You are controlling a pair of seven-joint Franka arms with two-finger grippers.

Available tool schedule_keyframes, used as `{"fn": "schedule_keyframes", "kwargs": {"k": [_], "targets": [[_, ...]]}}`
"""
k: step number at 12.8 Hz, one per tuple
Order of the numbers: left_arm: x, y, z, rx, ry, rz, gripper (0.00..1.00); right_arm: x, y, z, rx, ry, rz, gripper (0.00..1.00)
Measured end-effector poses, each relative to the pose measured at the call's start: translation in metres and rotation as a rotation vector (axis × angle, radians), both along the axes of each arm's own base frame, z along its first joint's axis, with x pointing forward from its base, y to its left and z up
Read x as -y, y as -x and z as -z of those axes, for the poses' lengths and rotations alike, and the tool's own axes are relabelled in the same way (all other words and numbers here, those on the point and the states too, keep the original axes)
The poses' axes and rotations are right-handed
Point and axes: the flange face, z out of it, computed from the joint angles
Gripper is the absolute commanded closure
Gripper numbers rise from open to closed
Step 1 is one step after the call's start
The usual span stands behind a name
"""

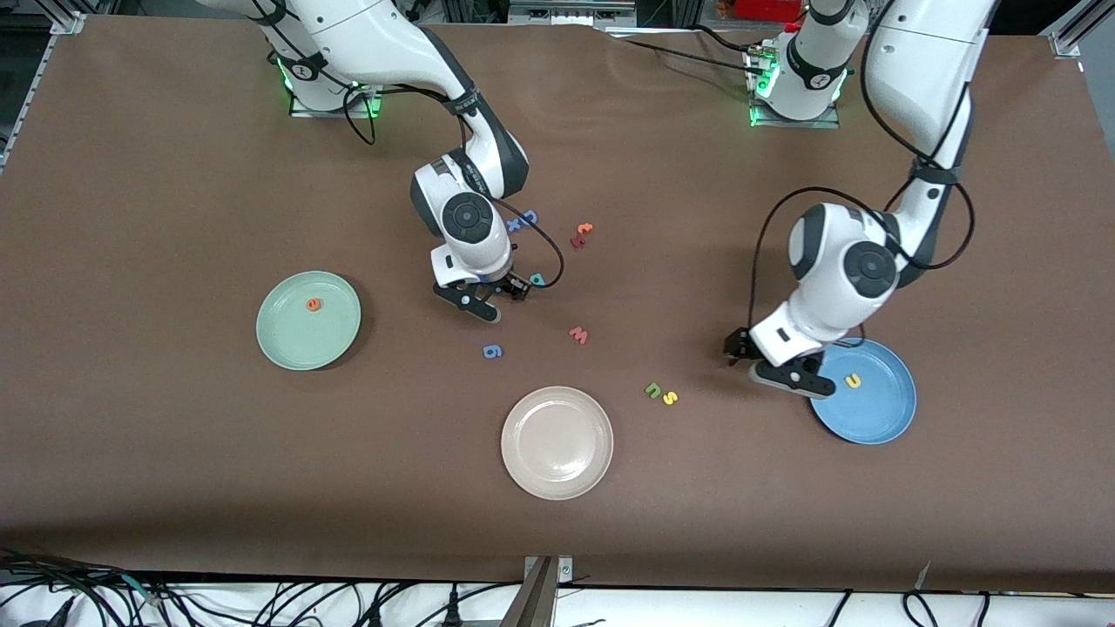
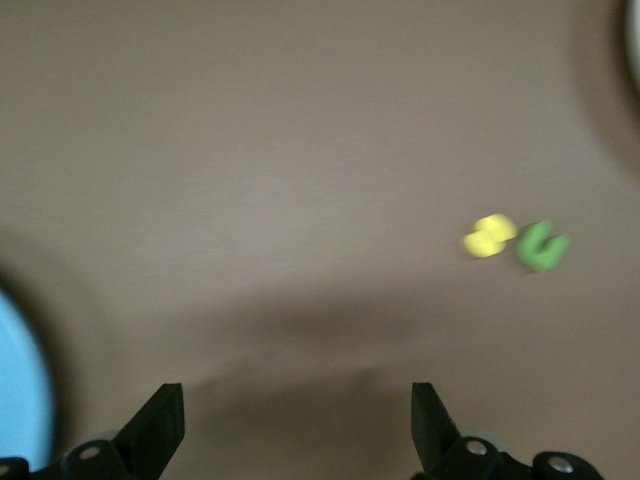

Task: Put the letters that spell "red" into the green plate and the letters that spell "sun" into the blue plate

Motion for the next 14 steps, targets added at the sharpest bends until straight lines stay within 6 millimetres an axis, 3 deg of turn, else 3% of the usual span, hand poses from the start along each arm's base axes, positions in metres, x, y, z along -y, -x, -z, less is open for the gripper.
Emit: {"fn": "schedule_keyframes", "kwargs": {"k": [2, 3, 4, 9, 11, 14], "targets": [[0.035, 0.002, 0.001, -0.006, 0.023, -0.082, 0.01, 0.000, 0.000, -0.001, 0.001, -0.001, 0.000, 0.69], [0.047, 0.001, 0.003, -0.014, 0.036, -0.145, 0.01, -0.001, -0.001, -0.002, 0.003, -0.003, 0.000, 0.73], [0.056, 0.000, 0.004, -0.023, 0.050, -0.227, 0.01, -0.002, -0.002, -0.004, 0.006, -0.006, 0.000, 0.85], [0.100, -0.007, 0.002, -0.063, 0.141, -0.669, 0.00, 0.005, -0.008, -0.006, 0.012, 0.002, 0.005, 0.87], [0.116, -0.007, 0.004, -0.081, 0.167, -0.794, 0.00, 0.029, -0.022, -0.018, -0.011, 0.038, -0.029, 0.87], [0.138, -0.007, 0.022, -0.111, 0.182, -0.931, 0.00, 0.105, -0.059, -0.063, -0.084, 0.096, -0.149, 0.86]]}}
